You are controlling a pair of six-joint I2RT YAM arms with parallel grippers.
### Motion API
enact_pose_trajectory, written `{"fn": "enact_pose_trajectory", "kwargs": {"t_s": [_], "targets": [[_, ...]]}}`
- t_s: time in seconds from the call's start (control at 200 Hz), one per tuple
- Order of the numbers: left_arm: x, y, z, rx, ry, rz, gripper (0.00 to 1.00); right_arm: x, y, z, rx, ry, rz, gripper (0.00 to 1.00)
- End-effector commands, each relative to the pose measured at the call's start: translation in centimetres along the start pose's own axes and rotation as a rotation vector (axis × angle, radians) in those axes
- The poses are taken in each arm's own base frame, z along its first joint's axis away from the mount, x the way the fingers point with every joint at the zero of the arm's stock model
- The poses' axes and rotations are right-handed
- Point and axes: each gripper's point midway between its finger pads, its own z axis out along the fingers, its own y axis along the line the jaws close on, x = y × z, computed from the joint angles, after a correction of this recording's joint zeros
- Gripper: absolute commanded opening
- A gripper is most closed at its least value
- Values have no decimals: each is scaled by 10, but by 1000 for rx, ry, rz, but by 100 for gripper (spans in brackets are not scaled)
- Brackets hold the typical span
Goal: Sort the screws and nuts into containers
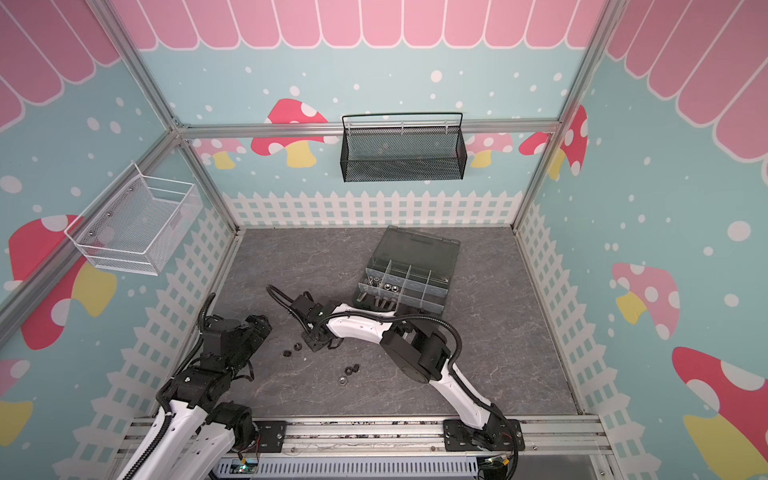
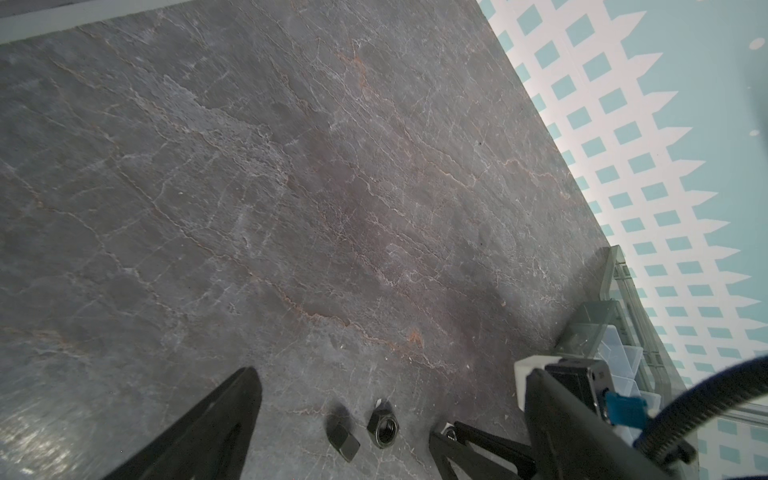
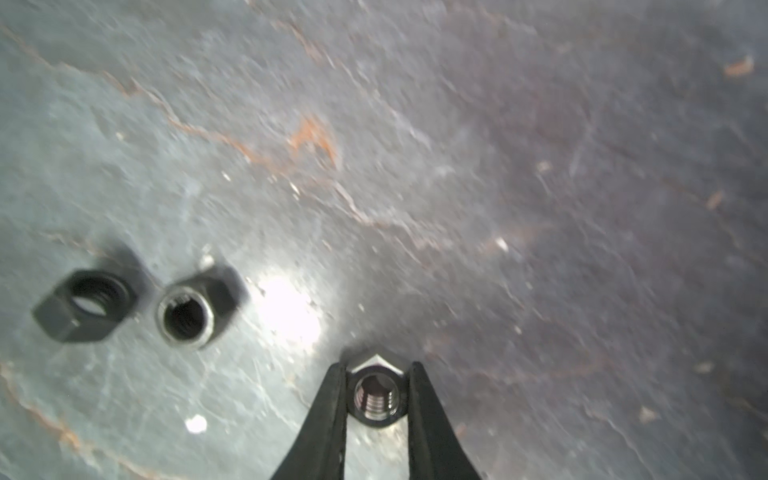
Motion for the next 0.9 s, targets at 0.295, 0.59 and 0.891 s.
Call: {"fn": "enact_pose_trajectory", "kwargs": {"t_s": [0.295,0.59,0.891], "targets": [[1,-11,6,11,38,0,100,0,-47,-57,56,-77,117,0],[6,-14,11,18,61,9,100,-5,-112,-105,118,-171,232,0],[8,-16,14,24,72,12,100,1,-187,-132,175,-231,353,0]]}}
